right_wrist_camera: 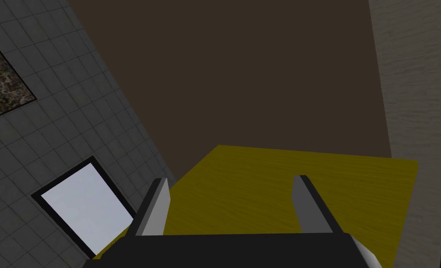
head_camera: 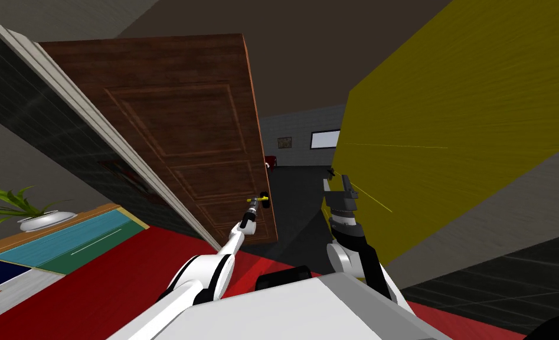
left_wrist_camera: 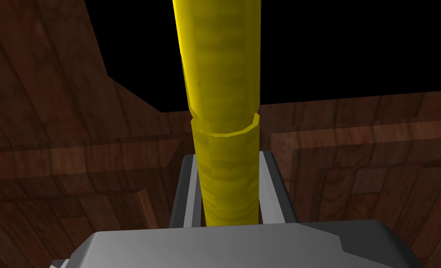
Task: Push the door open
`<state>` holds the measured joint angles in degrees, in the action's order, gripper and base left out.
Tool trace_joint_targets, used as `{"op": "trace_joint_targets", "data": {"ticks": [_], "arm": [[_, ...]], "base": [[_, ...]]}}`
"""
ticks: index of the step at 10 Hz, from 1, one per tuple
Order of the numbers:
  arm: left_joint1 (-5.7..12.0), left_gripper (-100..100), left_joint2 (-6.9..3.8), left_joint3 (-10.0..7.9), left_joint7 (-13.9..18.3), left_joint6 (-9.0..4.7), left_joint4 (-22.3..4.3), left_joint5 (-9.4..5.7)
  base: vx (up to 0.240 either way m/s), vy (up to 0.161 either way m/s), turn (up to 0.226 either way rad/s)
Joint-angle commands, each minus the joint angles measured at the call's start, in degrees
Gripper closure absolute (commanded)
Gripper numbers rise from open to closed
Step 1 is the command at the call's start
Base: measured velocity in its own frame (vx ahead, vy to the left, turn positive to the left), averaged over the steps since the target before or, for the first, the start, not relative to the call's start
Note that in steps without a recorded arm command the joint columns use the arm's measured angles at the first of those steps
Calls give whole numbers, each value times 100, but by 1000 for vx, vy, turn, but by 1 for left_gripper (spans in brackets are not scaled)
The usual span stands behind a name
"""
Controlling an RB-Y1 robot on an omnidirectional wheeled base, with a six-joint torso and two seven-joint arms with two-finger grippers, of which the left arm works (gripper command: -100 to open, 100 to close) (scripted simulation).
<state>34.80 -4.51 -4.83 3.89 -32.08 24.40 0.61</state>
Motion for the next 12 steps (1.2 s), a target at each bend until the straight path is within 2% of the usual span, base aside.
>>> {"op": "trace_joint_targets", "data": {"ticks": [1,2,3,4,9,10,12], "arm": [[-195,100,-65,20,38,170,286,15],[-195,100,-65,20,38,170,428,15],[-210,100,-117,-83,-6,179,431,-31],[-210,100,-117,-83,-6,179,434,-31],[-253,100,-246,-386,-135,206,441,-167],[-253,100,-246,-386,-135,206,441,-167],[-275,100,-299,-537,-200,219,446,-235]], "base": [[32,-17,3],[-19,9,-9],[67,-84,35],[92,-113,69],[150,-140,75],[135,-93,44],[160,-149,76]]}}
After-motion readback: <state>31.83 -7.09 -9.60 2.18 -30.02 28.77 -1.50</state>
